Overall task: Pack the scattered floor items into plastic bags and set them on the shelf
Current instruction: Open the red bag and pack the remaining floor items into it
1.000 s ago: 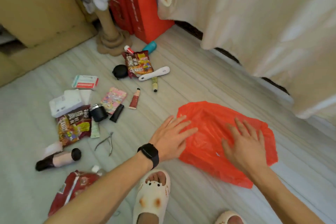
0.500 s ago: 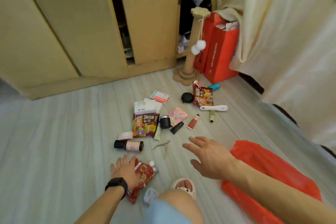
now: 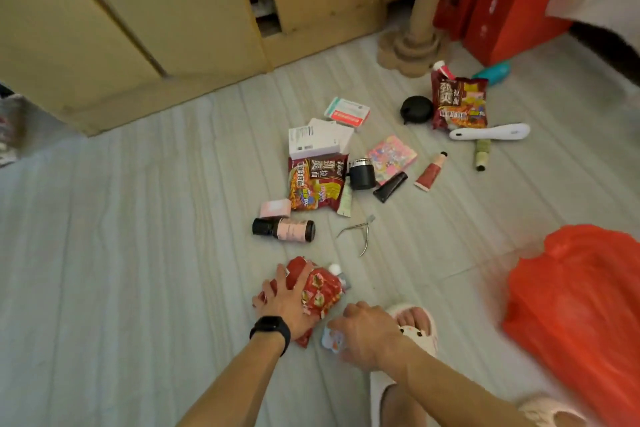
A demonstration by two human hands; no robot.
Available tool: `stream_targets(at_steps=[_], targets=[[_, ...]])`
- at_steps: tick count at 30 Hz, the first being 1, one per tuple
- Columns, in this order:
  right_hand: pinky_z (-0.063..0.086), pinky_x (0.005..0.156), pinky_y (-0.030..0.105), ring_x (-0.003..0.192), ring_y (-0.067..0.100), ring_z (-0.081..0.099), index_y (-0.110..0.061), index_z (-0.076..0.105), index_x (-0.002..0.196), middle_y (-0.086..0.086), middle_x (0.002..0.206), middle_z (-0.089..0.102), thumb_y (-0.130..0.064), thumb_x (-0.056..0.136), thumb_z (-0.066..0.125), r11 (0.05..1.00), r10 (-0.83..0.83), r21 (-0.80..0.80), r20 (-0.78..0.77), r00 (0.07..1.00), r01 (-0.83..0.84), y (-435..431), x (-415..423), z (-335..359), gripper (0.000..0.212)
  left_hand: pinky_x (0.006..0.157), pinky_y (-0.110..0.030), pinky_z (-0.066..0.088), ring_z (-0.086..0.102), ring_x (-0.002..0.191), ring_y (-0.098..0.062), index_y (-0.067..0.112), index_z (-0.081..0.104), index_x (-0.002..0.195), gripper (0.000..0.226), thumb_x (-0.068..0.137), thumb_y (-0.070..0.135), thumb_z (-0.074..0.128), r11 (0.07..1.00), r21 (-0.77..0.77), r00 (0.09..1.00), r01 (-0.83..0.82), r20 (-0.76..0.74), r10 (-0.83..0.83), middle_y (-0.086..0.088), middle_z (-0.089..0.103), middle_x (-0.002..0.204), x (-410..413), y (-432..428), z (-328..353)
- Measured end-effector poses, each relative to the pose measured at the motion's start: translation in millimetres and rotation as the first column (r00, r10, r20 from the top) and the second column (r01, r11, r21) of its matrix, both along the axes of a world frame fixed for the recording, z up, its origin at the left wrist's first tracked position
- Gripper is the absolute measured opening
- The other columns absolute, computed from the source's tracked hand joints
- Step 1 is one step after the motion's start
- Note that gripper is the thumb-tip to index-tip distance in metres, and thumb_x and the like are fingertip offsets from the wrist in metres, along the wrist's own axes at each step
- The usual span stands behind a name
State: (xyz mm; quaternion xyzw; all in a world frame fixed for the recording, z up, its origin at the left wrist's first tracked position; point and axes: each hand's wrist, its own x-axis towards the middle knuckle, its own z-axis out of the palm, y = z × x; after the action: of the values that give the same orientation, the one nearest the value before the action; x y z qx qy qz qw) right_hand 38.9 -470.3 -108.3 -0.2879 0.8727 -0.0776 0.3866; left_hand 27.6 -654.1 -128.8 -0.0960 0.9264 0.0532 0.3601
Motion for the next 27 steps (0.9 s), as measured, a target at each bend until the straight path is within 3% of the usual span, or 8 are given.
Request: stream_targets(at_steps=[2,4,10,13,17,24,27], targets=[[0.039,0.091,0.043,0.116,0.032,0.045,-0.026,0.047,0.135,0.01,0.127,0.049,-0.042,0.084,0.062,0.999,0.035,-0.003,0.016,0.999,-0.035,-12.1,4.8,-18.7,0.056,0.111,-0.064,0.022,0.013,0.143,-0.046,0.059,-0.019,0.141,0.107,0.074,0.068,0.064,0.999,-0.035,1.0,0.007,0.005,-0.007,-0.011,-0.01,0.161,-3.7,1.1,-7.4],[0.04,0.089,0.045,0.117,0.034,0.042,-0.025,0.044,0.137,0.012,0.131,0.042,-0.037,0.085,0.065,0.999,0.053,-0.006,-0.01,0.999,-0.053,-18.8,5.3,-31.4,0.058,0.107,-0.059,0.033,0.028,0.136,-0.042,0.058,-0.015,0.141,0.106,0.072,0.066,0.065,0.999,-0.045,1.0,0.027,0.01,-0.027,-0.012,0.003,0.158,-11.0,-0.3,-12.2],[0.043,0.094,0.05,0.131,0.044,0.032,-0.012,0.044,0.138,0.016,0.145,0.035,-0.017,0.1,0.044,0.998,-0.04,-0.058,-0.037,0.999,0.038,-27.4,-11.0,-33.3,0.038,0.097,-0.046,0.047,0.049,0.117,-0.034,0.056,-0.002,0.143,0.103,0.066,0.068,0.065,1.0,-0.02,0.997,0.0,0.079,0.002,-0.008,0.029,0.139,-29.1,-1.2,-6.4],[0.048,0.091,0.049,0.123,0.041,0.039,-0.014,0.043,0.135,0.017,0.137,0.043,-0.02,0.098,0.05,0.996,-0.054,-0.071,-0.085,0.995,0.048,-19.7,-23.9,-24.1,0.038,0.094,-0.046,0.051,0.053,0.112,-0.032,0.056,0.008,0.142,0.102,0.06,0.069,0.067,0.992,0.029,0.988,-0.12,0.106,0.116,-0.006,0.036,0.13,-33.7,2.4,3.3],[0.05,0.084,0.045,0.118,0.035,0.041,-0.02,0.034,0.141,0.012,0.131,0.046,-0.033,0.091,0.056,0.985,-0.115,-0.144,-0.176,0.978,0.09,24.1,-56.7,17.2,0.056,0.092,-0.041,0.052,0.056,0.111,-0.029,0.054,0.017,0.142,0.099,0.059,0.076,0.068,0.965,0.176,0.979,-0.195,0.089,0.182,-0.004,0.042,0.125,-40.1,20.4,29.2],[0.049,0.086,0.045,0.109,0.031,0.045,-0.025,0.04,0.13,0.007,0.128,0.05,-0.04,0.088,0.054,0.933,-0.36,-0.126,-0.396,0.845,0.338,176.0,-83.3,96.3,0.046,0.086,-0.04,0.055,0.062,0.099,-0.031,0.062,0.013,0.135,0.094,0.057,0.081,0.063,0.935,0.339,0.991,0.104,-0.111,-0.07,-0.004,0.043,0.117,-77.0,121.3,89.8],[0.047,0.086,0.037,0.103,0.031,0.054,-0.025,0.049,0.126,0.006,0.117,0.058,-0.042,0.084,0.057,0.828,-0.549,-0.158,-0.428,0.718,0.538,245.0,-61.4,121.8,0.046,0.087,-0.042,0.054,0.062,0.099,-0.035,0.059,0.01,0.137,0.094,0.061,0.08,0.06,0.895,0.325,0.946,0.305,-0.207,-0.248,-0.007,0.041,0.119,-87.4,189.4,114.5]])
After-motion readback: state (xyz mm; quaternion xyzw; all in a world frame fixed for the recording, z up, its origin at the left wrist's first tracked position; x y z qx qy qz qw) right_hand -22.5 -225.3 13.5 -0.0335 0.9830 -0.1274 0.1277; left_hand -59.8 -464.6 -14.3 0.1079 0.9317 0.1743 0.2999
